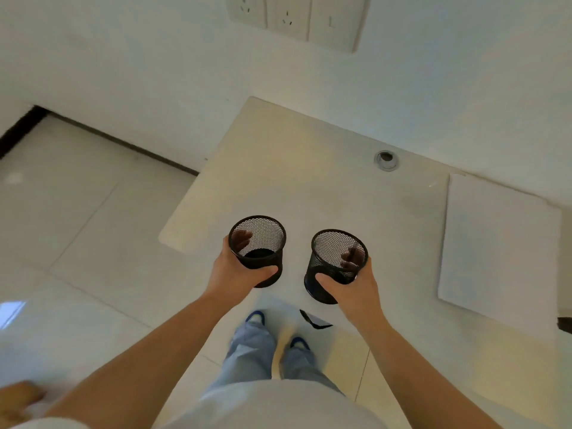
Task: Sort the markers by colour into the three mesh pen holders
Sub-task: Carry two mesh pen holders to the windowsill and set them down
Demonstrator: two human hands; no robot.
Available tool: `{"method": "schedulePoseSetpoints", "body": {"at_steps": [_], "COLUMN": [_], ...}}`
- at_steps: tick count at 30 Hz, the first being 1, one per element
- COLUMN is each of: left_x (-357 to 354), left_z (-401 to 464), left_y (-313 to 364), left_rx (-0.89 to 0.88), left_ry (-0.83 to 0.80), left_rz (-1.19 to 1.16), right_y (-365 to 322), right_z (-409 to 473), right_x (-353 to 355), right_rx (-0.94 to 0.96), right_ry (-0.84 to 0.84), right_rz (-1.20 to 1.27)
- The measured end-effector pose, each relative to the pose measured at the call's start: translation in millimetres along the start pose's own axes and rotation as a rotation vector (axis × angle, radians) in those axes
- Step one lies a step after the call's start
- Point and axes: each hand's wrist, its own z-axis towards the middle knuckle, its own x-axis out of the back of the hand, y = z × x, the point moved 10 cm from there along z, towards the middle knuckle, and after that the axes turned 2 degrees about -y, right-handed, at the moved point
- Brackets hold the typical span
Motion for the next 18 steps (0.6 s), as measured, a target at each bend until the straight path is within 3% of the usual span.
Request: {"method": "schedulePoseSetpoints", "body": {"at_steps": [10,18], "left_x": [100,174], "left_z": [-155,-294], "left_y": [-154,-285], "left_rx": [0.334,0.632], "left_ry": [0.409,0.725], "left_rz": [-0.241,-0.425], "right_y": [-6,-10], "right_z": [-52,-115], "right_x": [-128,-268], "right_rx": [0.048,0.047], "right_ry": [-0.531,-0.835], "right_rz": [-0.189,-0.432]}}
